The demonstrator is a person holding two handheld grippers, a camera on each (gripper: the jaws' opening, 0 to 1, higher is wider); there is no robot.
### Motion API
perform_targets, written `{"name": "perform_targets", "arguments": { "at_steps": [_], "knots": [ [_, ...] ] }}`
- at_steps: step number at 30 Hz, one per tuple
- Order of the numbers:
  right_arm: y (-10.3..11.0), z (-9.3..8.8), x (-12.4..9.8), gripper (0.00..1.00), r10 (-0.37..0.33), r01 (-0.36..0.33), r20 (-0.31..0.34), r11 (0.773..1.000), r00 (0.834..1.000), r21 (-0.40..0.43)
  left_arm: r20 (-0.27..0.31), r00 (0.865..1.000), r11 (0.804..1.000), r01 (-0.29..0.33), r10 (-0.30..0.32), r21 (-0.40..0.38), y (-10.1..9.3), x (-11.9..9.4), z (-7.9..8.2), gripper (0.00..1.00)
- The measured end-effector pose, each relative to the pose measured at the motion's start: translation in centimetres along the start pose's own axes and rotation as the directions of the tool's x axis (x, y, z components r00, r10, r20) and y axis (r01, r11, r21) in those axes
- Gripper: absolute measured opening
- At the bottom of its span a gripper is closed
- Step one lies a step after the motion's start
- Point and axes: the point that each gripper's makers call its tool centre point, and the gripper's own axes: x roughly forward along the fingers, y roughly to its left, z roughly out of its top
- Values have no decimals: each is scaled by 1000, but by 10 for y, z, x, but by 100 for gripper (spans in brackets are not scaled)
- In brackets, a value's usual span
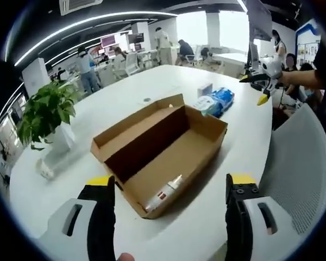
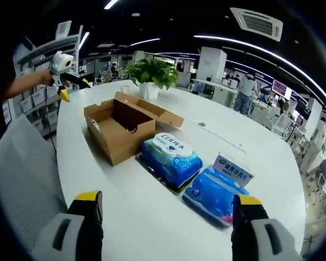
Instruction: Operate the shoe box by opening the lid, removing the specified soft item, and placing it in the target area until the item is outside and the box remains undamaged.
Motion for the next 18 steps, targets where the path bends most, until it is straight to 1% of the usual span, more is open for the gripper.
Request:
{"name": "perform_targets", "arguments": {
  "at_steps": [2, 6, 9, 12, 14, 16, 18],
  "knots": [
    [4, -1, -1, 100, -1, 1, -3, 1000, 1000, 3, -12, 1000, 1000, 15, -15, 6, 2, 4, 2, 82],
    [14, 2, -4, 100, 10, -10, 7, 1000, 1000, 26, -34, 999, 999, 44, -43, 30, 6, 13, 3, 80],
    [20, 8, -7, 100, 6, -7, 32, 999, 999, 41, -47, 997, 997, 61, -59, 43, 11, 20, 4, 80],
    [25, 9, -9, 100, 1, -2, 36, 999, 999, 39, -53, 996, 997, 70, -68, 35, 16, 29, 6, 79],
    [28, 9, -11, 100, -4, 2, 41, 999, 999, 47, -61, 995, 995, 86, -83, 44, 18, 35, 8, 78],
    [31, 8, -14, 100, -9, 6, 43, 997, 999, 72, -62, 993, 995, 98, -96, 32, 18, 39, 10, 76],
    [32, 7, -17, 100, -22, 18, 44, 997, 999, 81, -67, 992, 993, 110, -107, 43, 19, 44, 12, 73]
  ]
}}
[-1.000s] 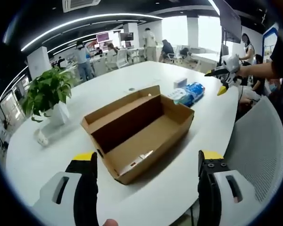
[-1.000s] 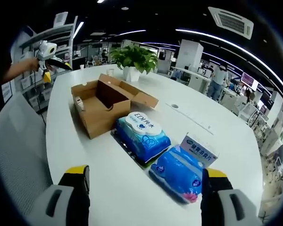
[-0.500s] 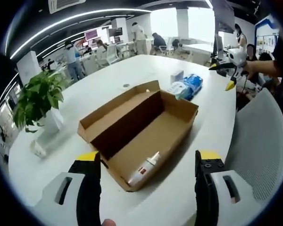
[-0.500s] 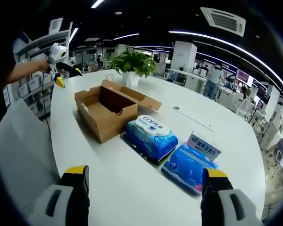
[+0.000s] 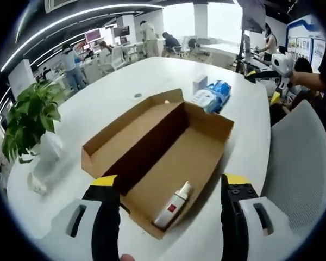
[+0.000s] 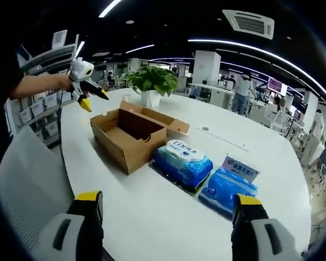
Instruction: Operate the shoe box by opening the lid, removing the specified soft item, and placing it in the target area until the item is outside and the box remains undamaged.
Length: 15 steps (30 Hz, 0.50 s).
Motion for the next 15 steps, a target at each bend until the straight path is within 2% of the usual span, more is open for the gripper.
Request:
{"name": "perform_targets", "arguments": {
  "at_steps": [2, 5, 10, 15],
  "knots": [
    [2, 0, -3, 100, -7, 7, 2, 1000, 1000, 5, -6, 1000, 999, 26, -25, 24, -1, 5, 2, 67],
    [4, 0, -8, 100, -9, 9, 10, 999, 1000, 38, -20, 999, 998, 50, -50, 29, 1, 13, 3, 64],
    [4, 2, -14, 100, -19, 18, 15, 998, 1000, 57, -95, 992, 993, 91, -84, 73, 0, 27, -5, 63],
    [16, 5, -19, 100, -12, 11, 21, 999, 1000, 40, -206, 974, 978, 134, -99, 161, 0, 39, -24, 62]
  ]
}}
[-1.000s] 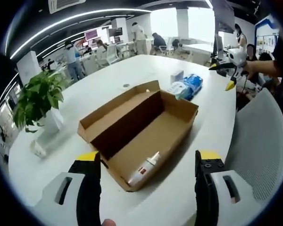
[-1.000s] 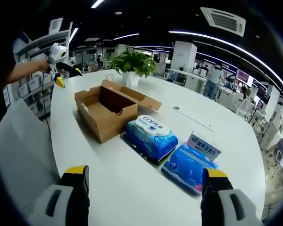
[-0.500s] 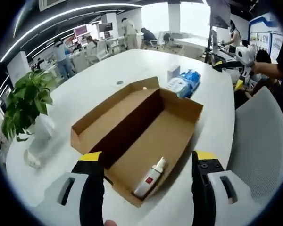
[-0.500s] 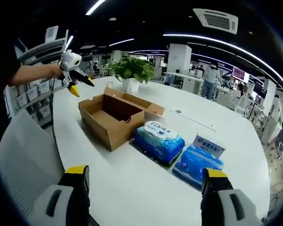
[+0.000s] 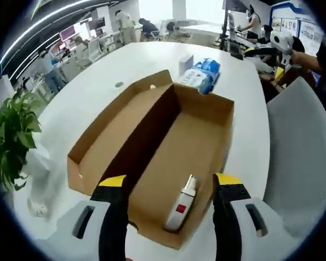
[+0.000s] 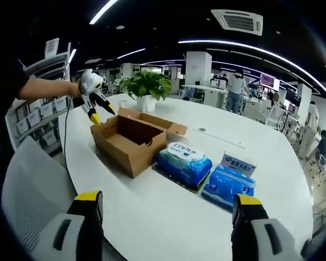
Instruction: Operate the shoe box by opening the lid, removing the specified soft item, and placing it in the target area until the item is outside and the box remains undamaged.
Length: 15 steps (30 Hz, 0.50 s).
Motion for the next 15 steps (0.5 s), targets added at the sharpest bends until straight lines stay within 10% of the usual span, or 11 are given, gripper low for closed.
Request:
{"name": "perform_targets", "arguments": {
  "at_steps": [15],
  "knots": [
    [7, -13, -4, 100, -22, 23, -15, 999, 1000, 45, -241, 970, 962, 82, -17, 259, -3, 41, -23, 60]
  ]
}}
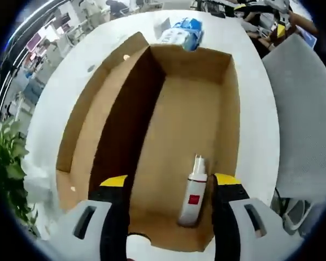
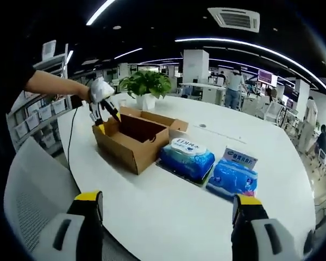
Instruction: Operate the shoe box by opening the lid, removing the specified soft item, and placing it in the target area until the item is outside and the box remains undamaged.
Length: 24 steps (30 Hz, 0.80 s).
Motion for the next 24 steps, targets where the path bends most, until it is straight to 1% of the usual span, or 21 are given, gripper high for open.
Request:
{"name": "perform_targets", "arguments": {
  "at_steps": [1, 3, 10, 13, 17, 24],
  "knots": [
    [-2, -3, 0, 100, -9, 9, -5, 1000, 1000, 6, 4, 1000, 1000, 8, -8, -4, -2, 2, 2, 59],
    [-2, -5, 0, 100, -14, 14, -6, 1000, 1000, 26, -9, 1000, 1000, 16, -16, 0, -2, 6, 2, 58],
    [-1, -10, 0, 99, -22, 23, -21, 999, 1000, 23, -33, 998, 999, 47, -47, 11, -5, 15, 0, 57],
    [-3, -10, -1, 99, -32, 33, -20, 999, 999, 33, -50, 997, 998, 63, -62, 11, -8, 19, -4, 56],
    [-6, -10, -1, 99, -39, 40, -23, 999, 999, 36, -78, 994, 996, 81, -79, 30, -11, 24, -9, 53],
    [-8, -10, -1, 99, -46, 47, -24, 998, 999, 43, -62, 994, 996, 91, -90, 2, -10, 23, -8, 53]
  ]
}}
